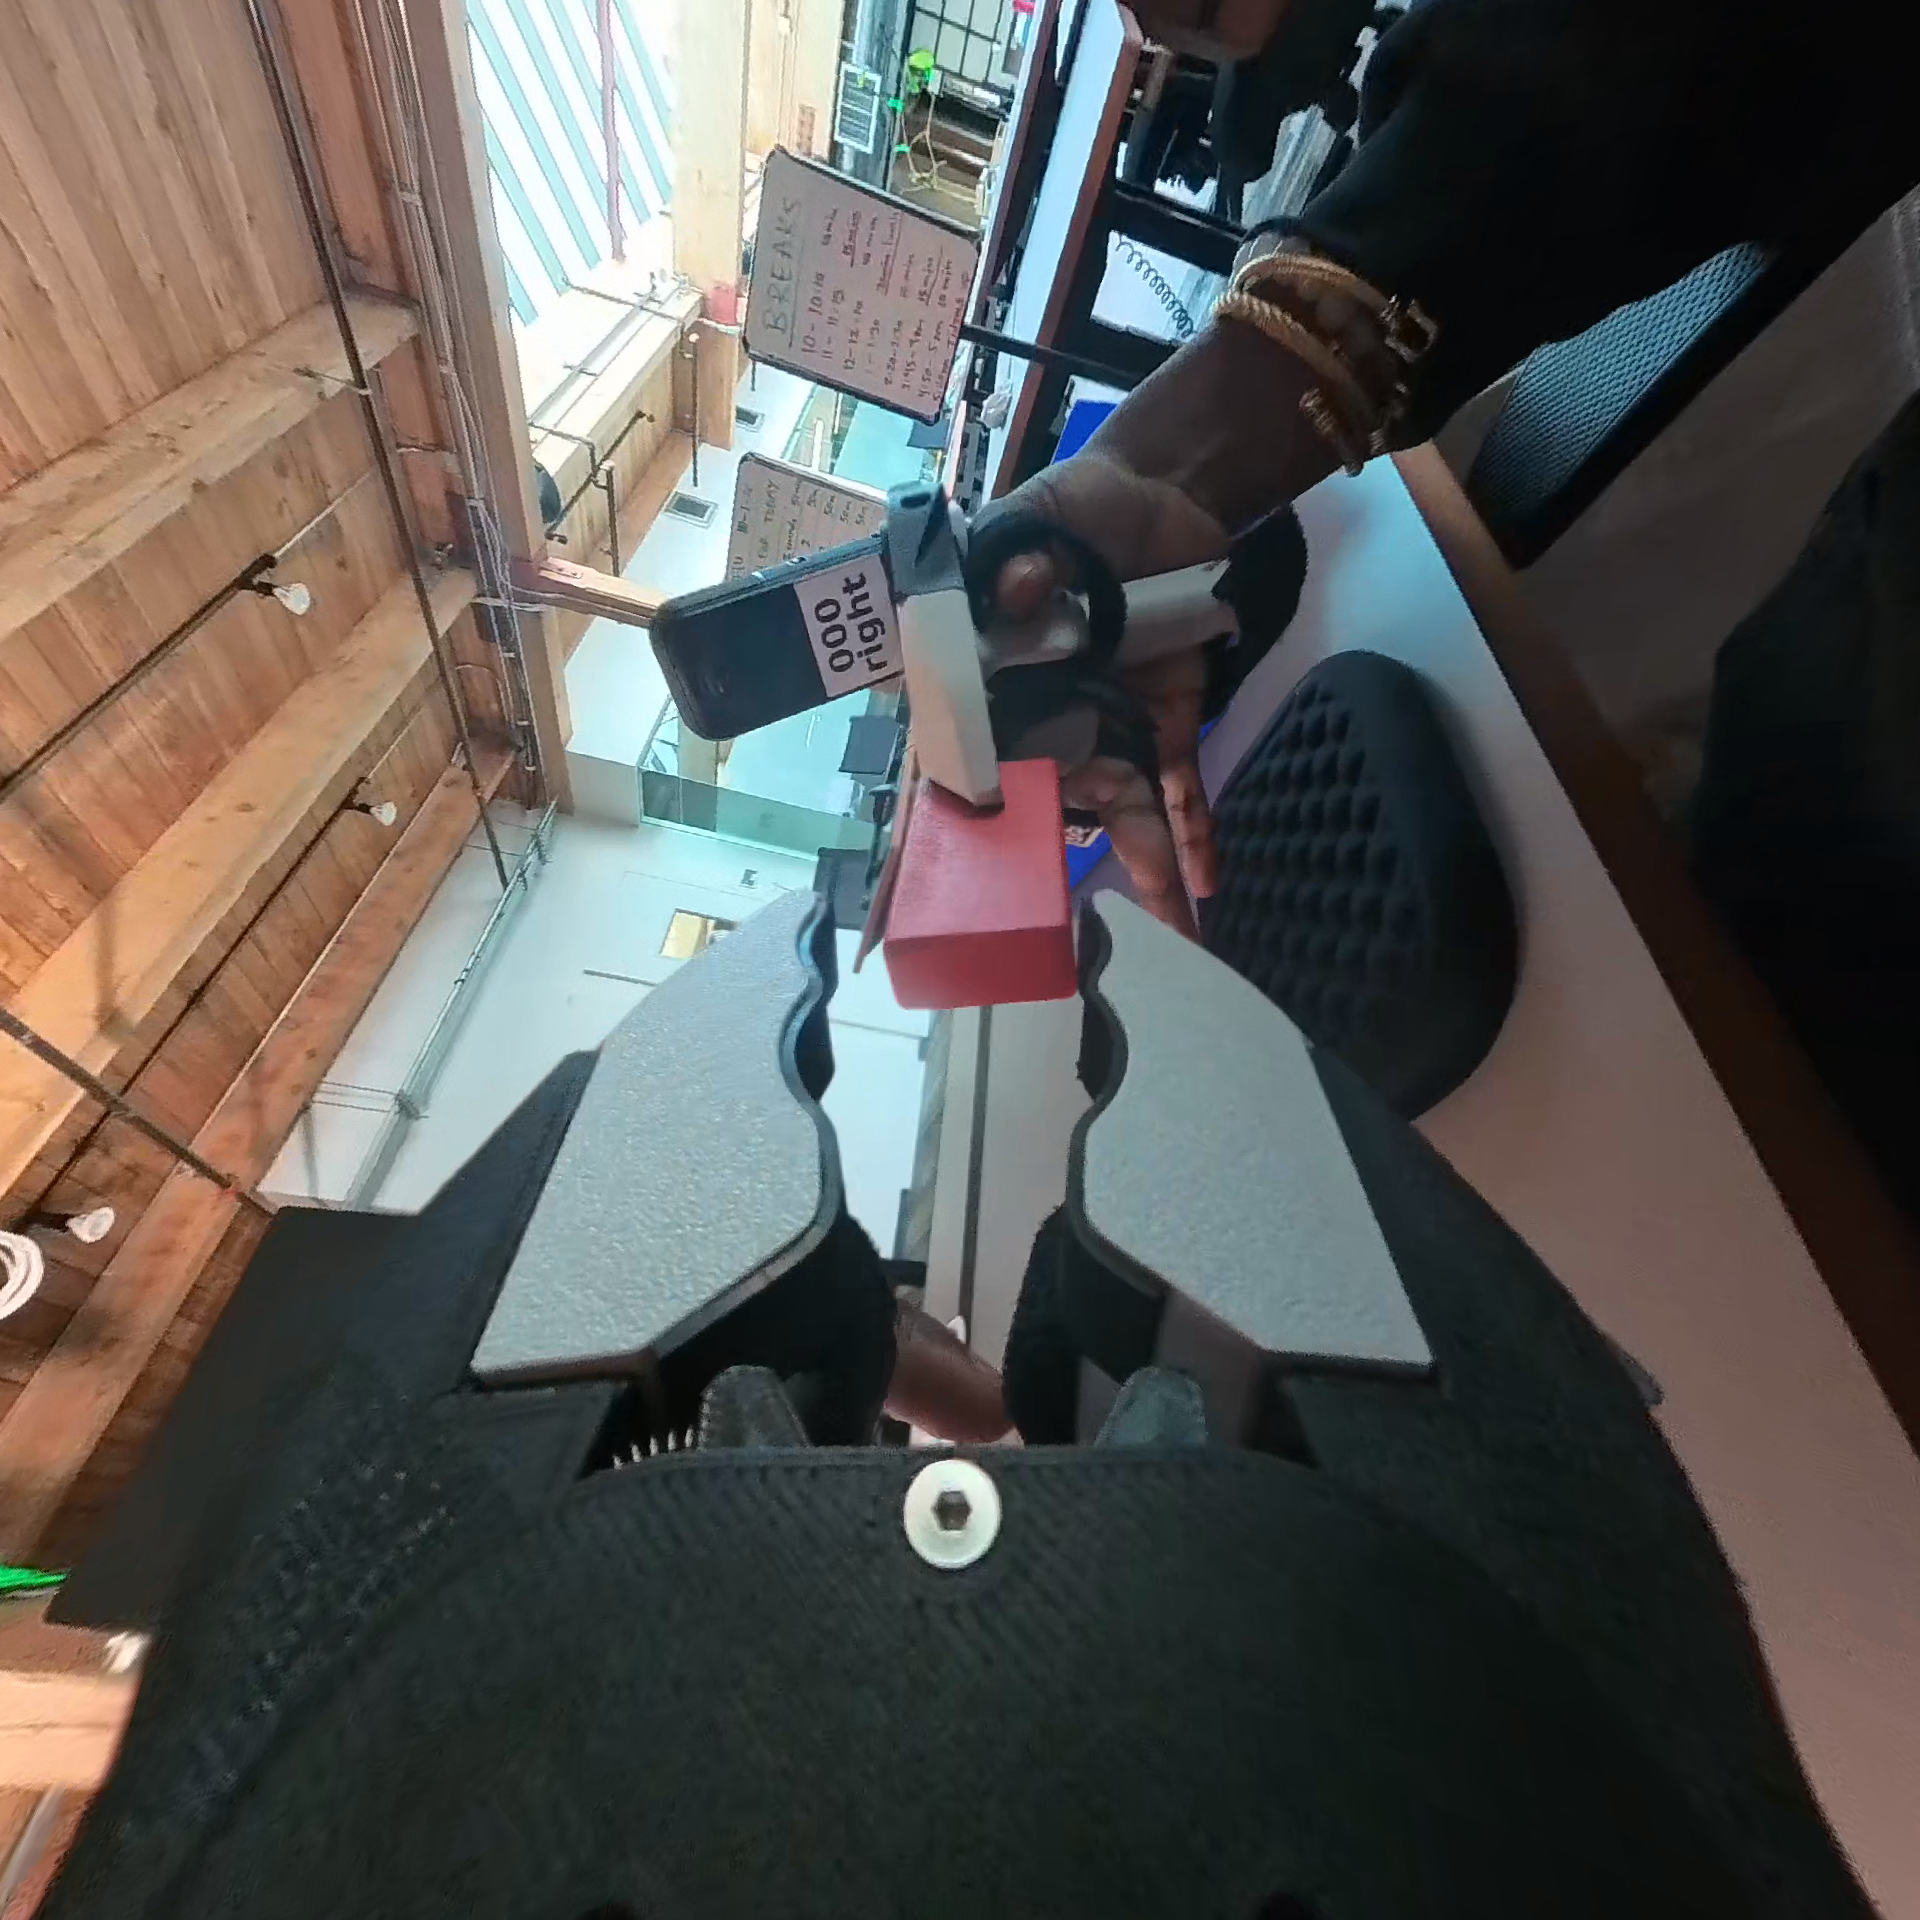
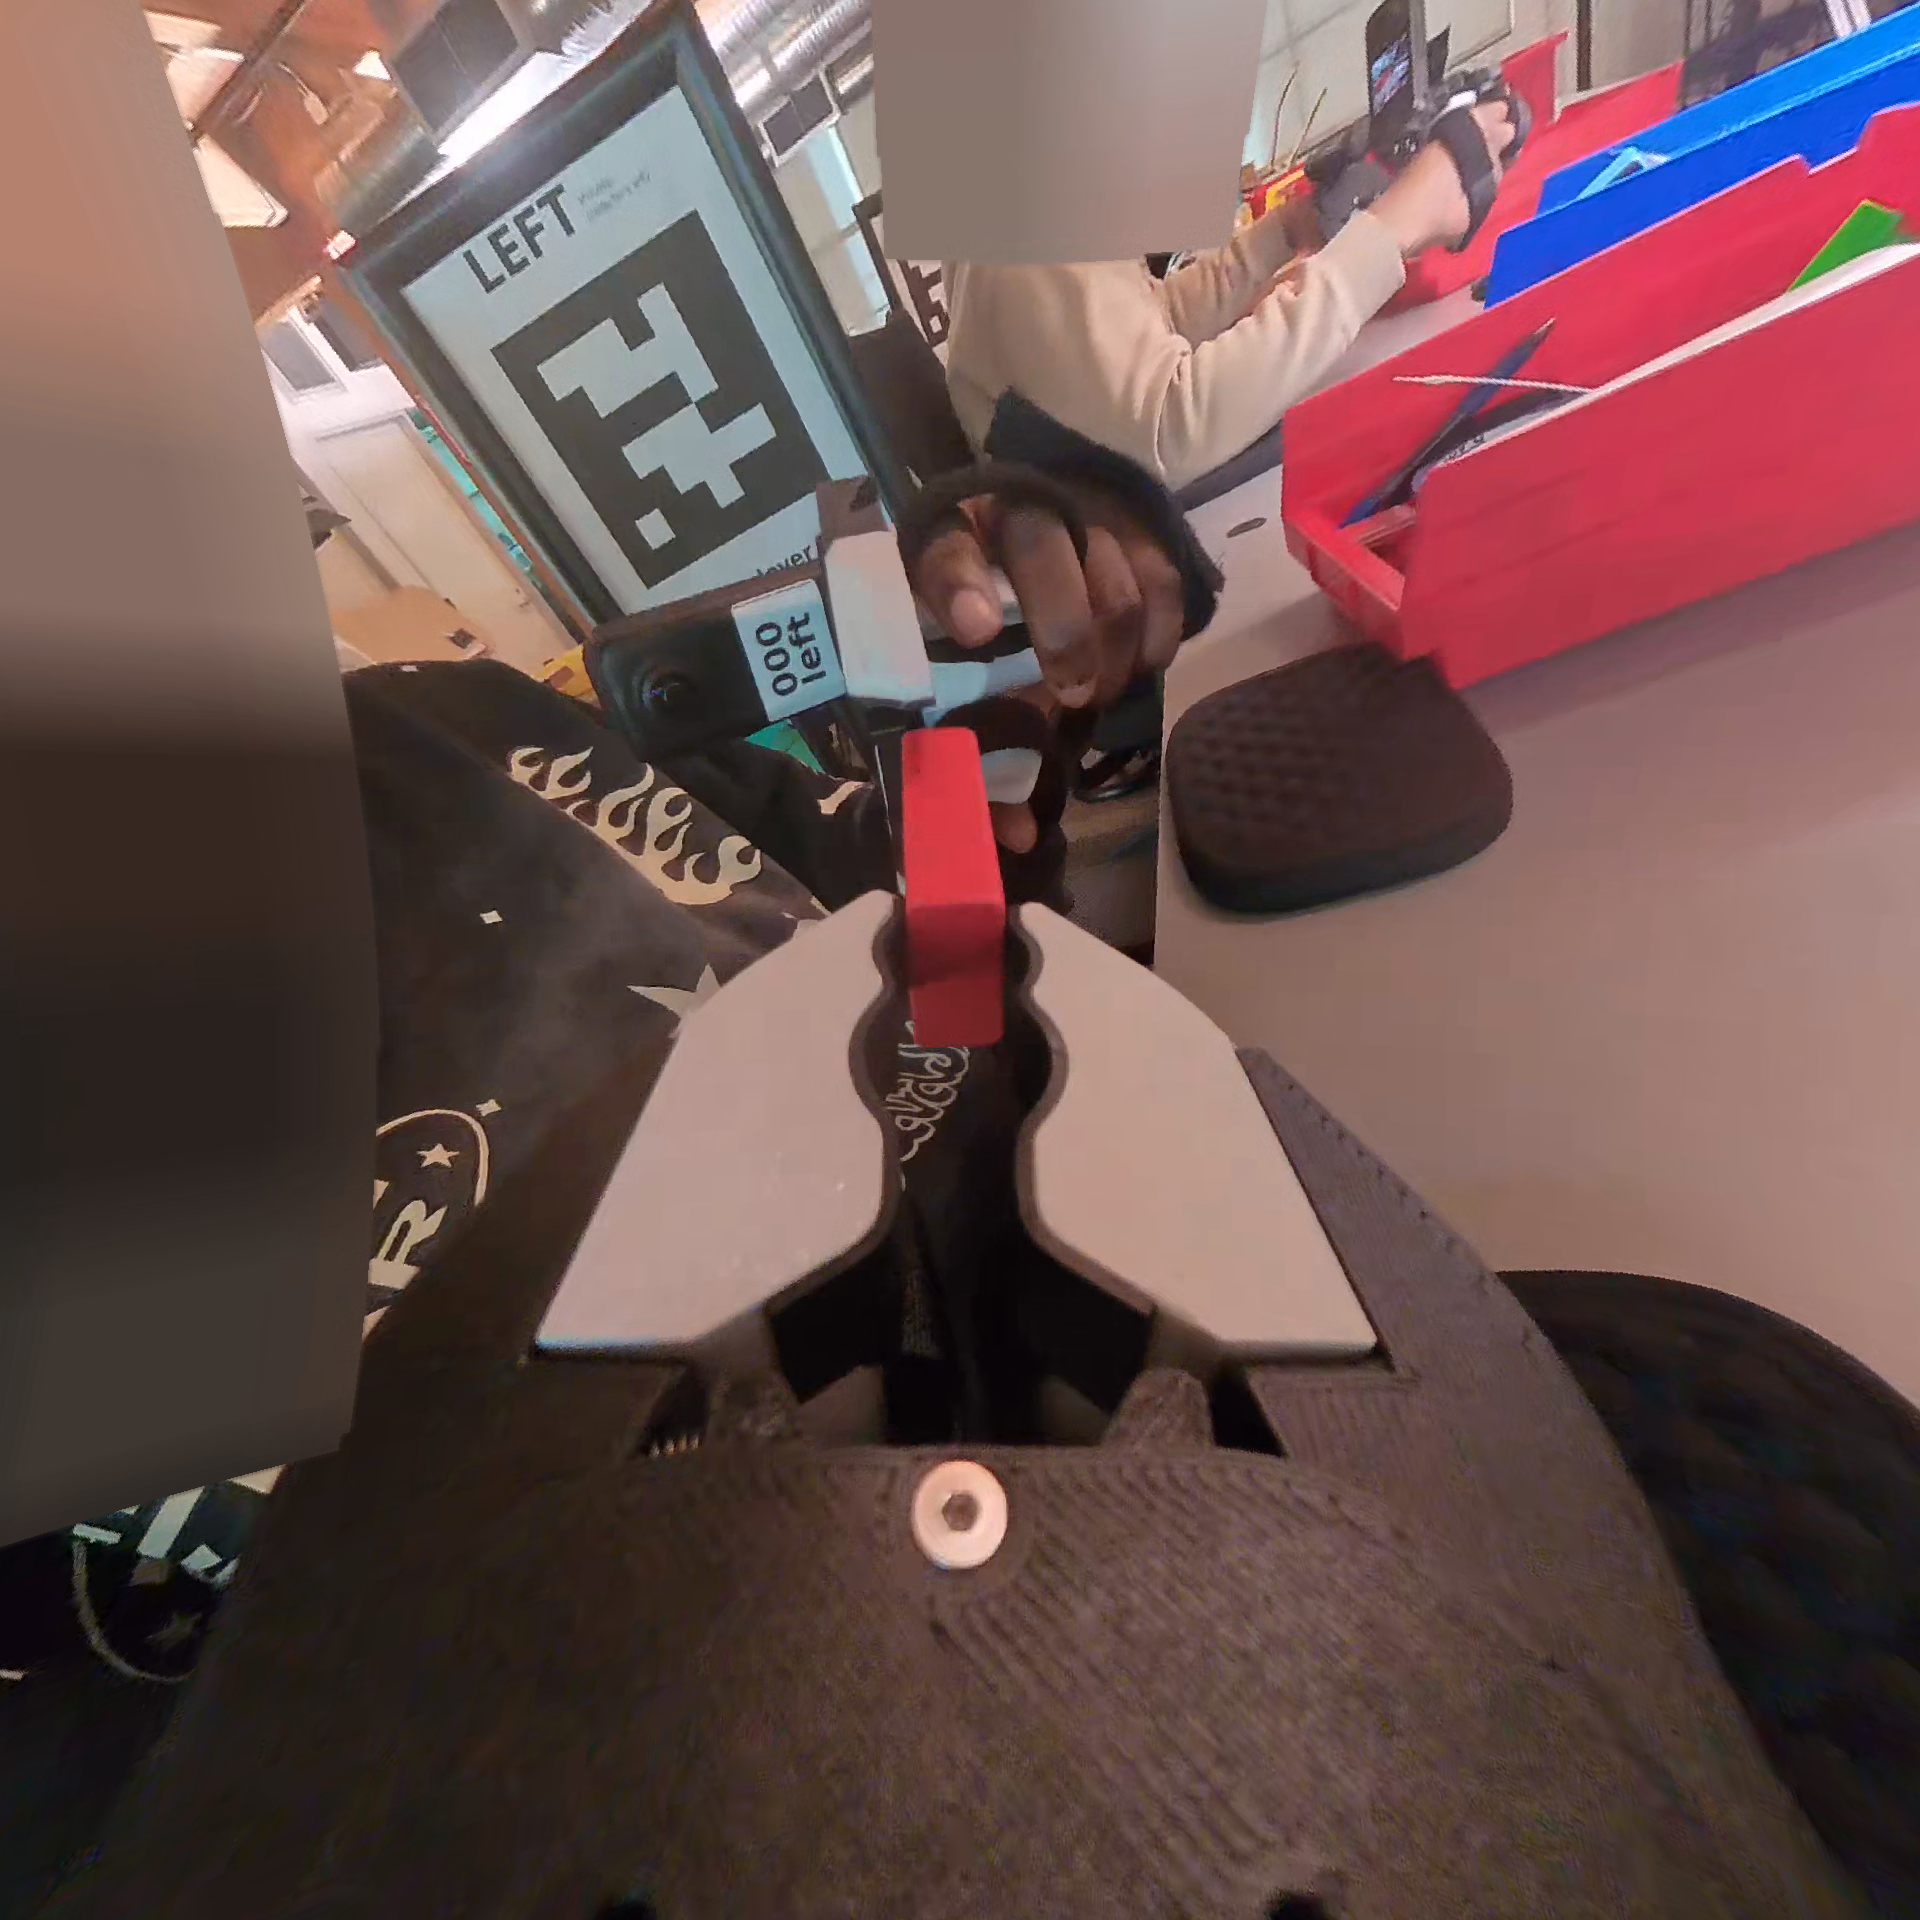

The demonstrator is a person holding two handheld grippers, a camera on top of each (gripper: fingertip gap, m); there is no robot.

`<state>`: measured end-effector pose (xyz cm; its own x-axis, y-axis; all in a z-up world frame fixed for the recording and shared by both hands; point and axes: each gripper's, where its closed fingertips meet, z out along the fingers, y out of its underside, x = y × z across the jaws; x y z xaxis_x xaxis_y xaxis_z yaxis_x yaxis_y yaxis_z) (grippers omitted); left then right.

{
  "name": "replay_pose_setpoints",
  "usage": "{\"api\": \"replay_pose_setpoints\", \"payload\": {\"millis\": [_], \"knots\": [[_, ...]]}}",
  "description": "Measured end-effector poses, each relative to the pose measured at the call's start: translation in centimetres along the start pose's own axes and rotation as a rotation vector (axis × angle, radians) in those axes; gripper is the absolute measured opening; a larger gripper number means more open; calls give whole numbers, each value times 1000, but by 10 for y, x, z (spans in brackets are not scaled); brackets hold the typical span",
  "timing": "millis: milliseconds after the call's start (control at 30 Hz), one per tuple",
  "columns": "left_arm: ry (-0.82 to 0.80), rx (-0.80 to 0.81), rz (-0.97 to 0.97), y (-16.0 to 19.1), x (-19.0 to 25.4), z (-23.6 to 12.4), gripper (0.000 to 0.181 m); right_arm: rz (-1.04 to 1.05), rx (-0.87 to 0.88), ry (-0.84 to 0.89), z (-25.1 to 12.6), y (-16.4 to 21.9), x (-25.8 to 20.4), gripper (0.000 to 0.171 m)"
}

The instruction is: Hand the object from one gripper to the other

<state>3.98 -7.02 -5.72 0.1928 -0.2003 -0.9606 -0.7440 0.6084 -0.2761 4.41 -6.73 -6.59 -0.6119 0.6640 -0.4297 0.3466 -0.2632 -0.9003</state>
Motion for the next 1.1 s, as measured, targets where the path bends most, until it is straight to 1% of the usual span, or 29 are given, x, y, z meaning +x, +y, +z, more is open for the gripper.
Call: {"api": "replay_pose_setpoints", "payload": {"millis": [67, 167, 200, 233, 267, 300, 333, 367, 433, 467, 533, 667, 700, 733, 800, 867, 933, 967, 1000, 1100], "knots": [[30, 5, -25, -1, 4, 0, 35, -7, -1, 3, 0, 0, -1, 17], [38, 4, -76, -1, 2, 0, 34, -53, 5, 11, 0, -1, -2, 17], [41, 19, -109, -3, 0, 0, 34, -100, 28, 17, 0, -5, -3, 18], [45, 39, -151, -4, -1, -2, 34, -174, 69, 38, 1, -9, -4, 28], [45, 59, -187, -6, -4, -3, 34, -281, 122, 67, 1, -16, -5, 51], [41, 78, -217, -6, -6, -5, 34, -420, 170, 109, 0, -21, -7, 69], [38, 94, -242, -7, -9, -7, 34, -587, 209, 157, -1, -25, -11, 76], [35, 110, -267, -7, -11, -9, 34, -761, 230, 206, -1, -28, -14, 79], [37, 146, -313, -10, -14, -11, 34, -1083, 195, 300, 0, -24, -20, 72], [40, 161, -329, -11, -15, -12, 34, -1193, 160, 335, 3, -21, -21, 68], [48, 180, -345, -14, -15, -13, 34, -1276, 102, 382, 7, -18, -21, 62], [72, 193, -342, -19, -11, -12, 34, -1262, 107, 370, 8, -17, -23, 49], [78, 192, -341, -19, -10, -11, 34, -1259, 120, 361, 8, -18, -25, 44], [84, 194, -340, -20, -8, -11, 34, -1257, 125, 349, 8, -17, -27, 36], [94, 206, -341, -22, -7, -11, 34, -1245, 97, 340, 8, -14, -26, 35], [91, 219, -344, -23, -6, -11, 34, -1173, 69, 327, 8, -13, -26, 35], [63, 212, -307, -22, -7, -10, 37, -1058, 67, 309, 6, -15, -24, 34], [41, 192, -259, -19, -7, -9, 46, -970, 87, 298, 4, -18, -23, 34], [14, 167, -206, -16, -8, -8, 50, -870, 102, 278, 3, -20, -22, 34], [-23, 112, -89, -12, -8, -6, 48, -565, 96, 201, -1, -19, -14, 35]]}}
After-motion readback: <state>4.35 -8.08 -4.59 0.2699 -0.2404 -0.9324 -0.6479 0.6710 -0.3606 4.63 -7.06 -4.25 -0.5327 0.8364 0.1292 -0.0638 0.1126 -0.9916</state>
